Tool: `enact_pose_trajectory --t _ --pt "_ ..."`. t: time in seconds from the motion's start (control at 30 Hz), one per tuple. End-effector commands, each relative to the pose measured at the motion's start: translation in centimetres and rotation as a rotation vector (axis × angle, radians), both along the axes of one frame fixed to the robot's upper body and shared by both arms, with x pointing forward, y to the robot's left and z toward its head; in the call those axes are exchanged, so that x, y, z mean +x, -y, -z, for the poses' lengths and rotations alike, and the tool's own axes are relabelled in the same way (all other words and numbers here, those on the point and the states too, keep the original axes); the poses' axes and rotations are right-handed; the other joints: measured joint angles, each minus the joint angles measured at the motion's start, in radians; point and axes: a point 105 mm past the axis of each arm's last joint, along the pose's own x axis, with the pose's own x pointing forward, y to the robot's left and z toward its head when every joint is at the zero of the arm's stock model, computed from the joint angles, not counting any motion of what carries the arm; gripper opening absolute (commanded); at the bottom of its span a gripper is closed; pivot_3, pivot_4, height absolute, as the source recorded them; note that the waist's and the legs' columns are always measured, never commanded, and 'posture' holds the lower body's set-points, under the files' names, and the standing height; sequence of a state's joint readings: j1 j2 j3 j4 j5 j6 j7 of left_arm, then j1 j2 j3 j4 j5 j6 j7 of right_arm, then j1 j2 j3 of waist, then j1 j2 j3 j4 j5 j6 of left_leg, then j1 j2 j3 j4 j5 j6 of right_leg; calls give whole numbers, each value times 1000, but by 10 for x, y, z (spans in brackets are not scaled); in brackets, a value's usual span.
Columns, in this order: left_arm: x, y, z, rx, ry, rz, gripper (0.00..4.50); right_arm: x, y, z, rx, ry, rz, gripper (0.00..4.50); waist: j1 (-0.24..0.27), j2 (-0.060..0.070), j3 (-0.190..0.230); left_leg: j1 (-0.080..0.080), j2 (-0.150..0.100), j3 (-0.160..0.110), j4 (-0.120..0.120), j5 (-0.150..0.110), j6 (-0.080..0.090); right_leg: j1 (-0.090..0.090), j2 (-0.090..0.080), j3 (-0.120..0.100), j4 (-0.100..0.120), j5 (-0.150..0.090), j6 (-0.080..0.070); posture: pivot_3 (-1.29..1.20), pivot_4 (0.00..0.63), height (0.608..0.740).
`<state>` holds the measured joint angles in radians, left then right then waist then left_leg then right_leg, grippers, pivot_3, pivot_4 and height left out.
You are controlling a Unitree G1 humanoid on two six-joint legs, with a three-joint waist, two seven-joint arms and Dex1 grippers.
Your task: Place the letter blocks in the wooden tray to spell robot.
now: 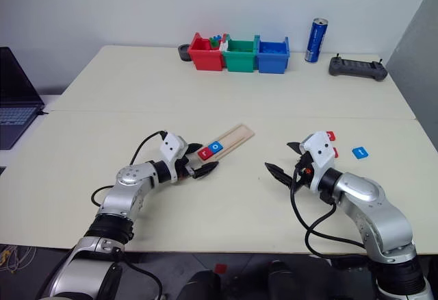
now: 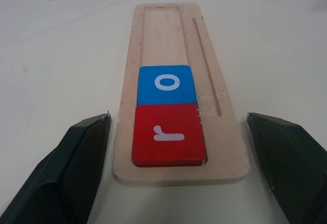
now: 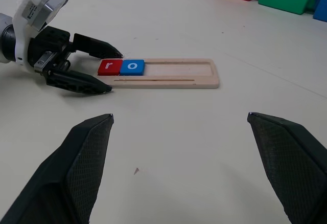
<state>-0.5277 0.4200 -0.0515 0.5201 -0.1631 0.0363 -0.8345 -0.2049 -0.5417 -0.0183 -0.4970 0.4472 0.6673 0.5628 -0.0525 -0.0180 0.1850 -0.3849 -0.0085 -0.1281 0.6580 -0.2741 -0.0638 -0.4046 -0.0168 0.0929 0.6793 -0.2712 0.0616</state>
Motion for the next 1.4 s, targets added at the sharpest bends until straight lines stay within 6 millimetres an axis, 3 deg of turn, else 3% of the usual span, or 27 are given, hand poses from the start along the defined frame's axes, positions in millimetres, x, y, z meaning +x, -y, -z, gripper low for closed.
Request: enact_pose_trajectory --t 0.03,0.2,0.4,0.57,0.9,1.17,1.4 --pt "1 -3 -1 0 9 -16 4500 -9 -5 -9 -13 36 -43 4474 0 0 0 0 0 0 0 0 0 0 0 0 0 0 0 0 150 740" --pt "-5 1 11 2 -42 10 4500 -10 -6 -11 -15 40 -55 4474 0 0 0 0 0 0 0 0 0 0 0 0 0 0 0 0 150 740" --pt "-4 6 11 4 -56 24 4500 -8 -5 -13 -22 46 -54 4474 1 0 0 0 0 0 0 0 0 0 0 0 0 0 0 0 150 740" --pt "-3 5 7 0 -52 34 3419 -8 -6 -15 -20 48 -59 4500 2 0 0 0 0 0 0 0 0 1 0 0 0 0 0 0 150 740" --pt "0 7 -5 11 -17 57 3384 -4 0 -19 -22 59 -43 4500 2 0 0 0 0 0 0 0 0 1 0 0 0 0 0 0 150 740" --pt "-8 20 -19 34 38 210 3384 -3 8 -26 -54 80 -64 4500 2 0 0 0 0 0 0 0 0 0 0 0 0 0 0 0 150 740" --pt "-32 46 -23 69 42 503 3384 -20 18 -35 -84 59 -226 4500 1 0 0 0 0 0 0 0 0 0 0 0 0 0 0 0 150 740"
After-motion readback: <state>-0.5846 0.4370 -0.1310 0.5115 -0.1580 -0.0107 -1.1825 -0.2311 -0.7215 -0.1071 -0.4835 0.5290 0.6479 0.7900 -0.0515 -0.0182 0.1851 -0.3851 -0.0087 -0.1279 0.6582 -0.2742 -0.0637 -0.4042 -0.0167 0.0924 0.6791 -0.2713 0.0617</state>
